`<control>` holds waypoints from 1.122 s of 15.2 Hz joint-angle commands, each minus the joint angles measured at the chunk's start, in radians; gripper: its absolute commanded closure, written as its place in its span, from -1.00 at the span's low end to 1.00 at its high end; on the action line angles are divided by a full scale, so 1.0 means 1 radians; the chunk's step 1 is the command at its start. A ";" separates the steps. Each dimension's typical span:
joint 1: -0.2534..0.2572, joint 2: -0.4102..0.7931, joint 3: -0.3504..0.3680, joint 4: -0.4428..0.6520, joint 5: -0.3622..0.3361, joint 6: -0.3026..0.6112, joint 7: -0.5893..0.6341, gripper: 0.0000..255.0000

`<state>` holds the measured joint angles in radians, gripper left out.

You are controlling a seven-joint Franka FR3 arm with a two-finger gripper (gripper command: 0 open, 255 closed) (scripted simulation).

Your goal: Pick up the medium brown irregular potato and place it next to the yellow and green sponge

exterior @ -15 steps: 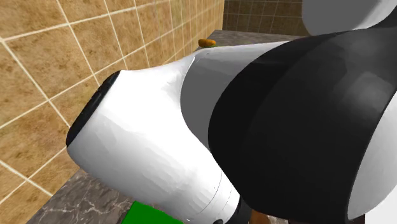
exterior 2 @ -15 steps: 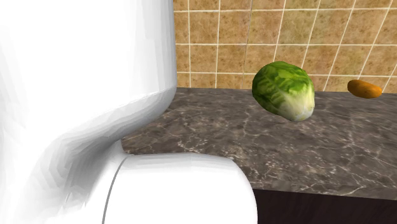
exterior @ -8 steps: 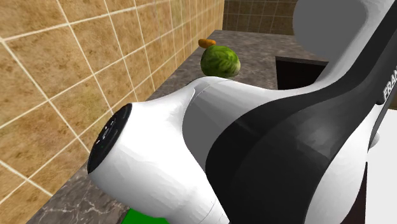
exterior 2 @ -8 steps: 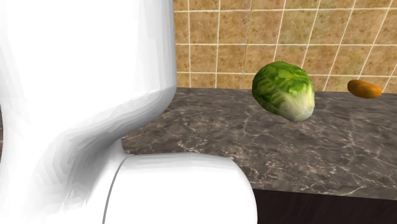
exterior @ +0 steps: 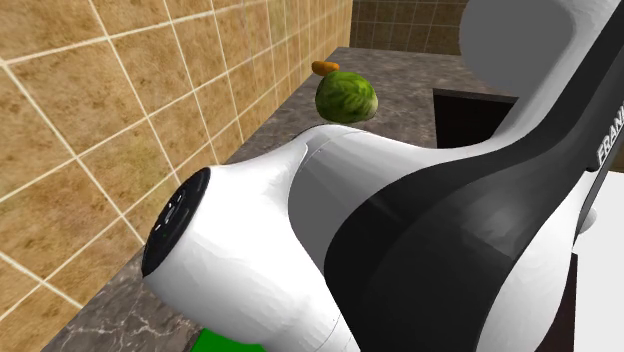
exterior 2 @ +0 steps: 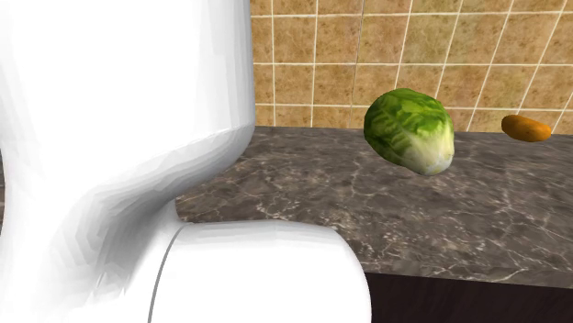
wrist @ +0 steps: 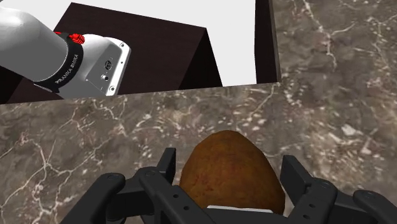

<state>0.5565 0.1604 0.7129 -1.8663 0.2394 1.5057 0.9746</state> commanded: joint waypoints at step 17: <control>0.007 0.068 -0.008 0.175 -0.038 -0.120 0.035 -1.00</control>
